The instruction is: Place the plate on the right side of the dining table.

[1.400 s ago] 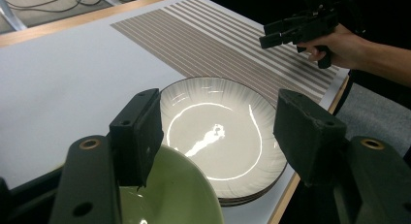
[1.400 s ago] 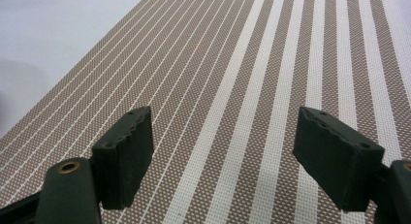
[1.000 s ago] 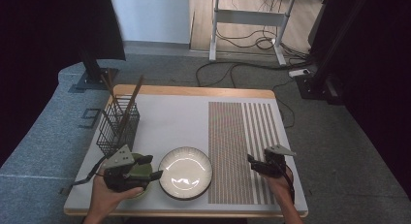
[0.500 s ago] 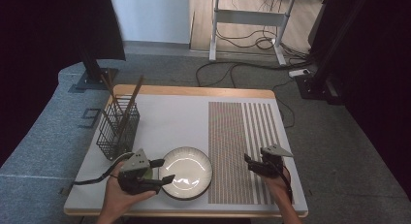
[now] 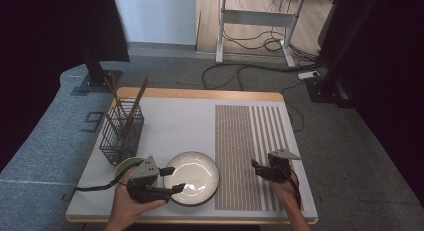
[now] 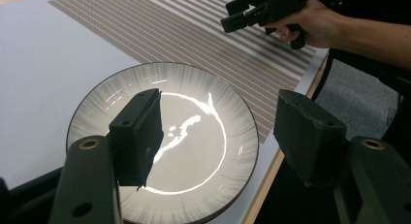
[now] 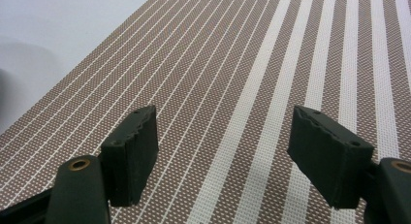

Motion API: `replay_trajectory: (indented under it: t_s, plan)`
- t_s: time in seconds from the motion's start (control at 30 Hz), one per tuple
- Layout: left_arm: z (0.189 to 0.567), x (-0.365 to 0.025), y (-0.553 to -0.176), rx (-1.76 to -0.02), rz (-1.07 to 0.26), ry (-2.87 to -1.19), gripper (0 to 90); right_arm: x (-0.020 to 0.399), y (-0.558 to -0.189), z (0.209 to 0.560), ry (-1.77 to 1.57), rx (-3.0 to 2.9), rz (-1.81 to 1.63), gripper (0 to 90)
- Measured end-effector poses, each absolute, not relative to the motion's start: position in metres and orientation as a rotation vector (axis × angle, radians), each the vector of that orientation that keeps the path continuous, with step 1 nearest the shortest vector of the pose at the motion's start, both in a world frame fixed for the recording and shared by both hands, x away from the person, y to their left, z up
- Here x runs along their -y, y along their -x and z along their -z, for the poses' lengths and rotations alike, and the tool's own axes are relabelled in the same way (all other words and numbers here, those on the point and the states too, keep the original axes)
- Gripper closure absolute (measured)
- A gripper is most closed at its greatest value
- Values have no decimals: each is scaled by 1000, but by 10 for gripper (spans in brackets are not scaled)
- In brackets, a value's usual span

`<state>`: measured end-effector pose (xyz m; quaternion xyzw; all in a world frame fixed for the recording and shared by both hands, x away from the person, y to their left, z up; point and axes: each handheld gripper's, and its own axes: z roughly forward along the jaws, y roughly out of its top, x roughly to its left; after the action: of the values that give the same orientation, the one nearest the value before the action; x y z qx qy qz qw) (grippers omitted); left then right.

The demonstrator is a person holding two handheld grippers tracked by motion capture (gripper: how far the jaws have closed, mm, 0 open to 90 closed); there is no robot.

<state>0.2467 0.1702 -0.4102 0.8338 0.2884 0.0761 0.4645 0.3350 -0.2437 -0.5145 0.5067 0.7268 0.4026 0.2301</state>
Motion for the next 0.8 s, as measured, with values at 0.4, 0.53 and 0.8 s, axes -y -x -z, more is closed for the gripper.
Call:
replay_trajectory:
  t_s: [0.4, 0.53, 0.8]
  plan:
    - [415, -152, -243, -668, -211, -2110, 346, 244, -335, 514, -1395, -2002, -1101, 262]
    - [423, -145, -244, -670, -201, -2136, 346, 245, -335, 515, -1390, -2006, -1096, 262]
    - [431, -137, -245, -669, -196, -2156, 346, 245, -337, 516, -1392, -2016, -1080, 261]
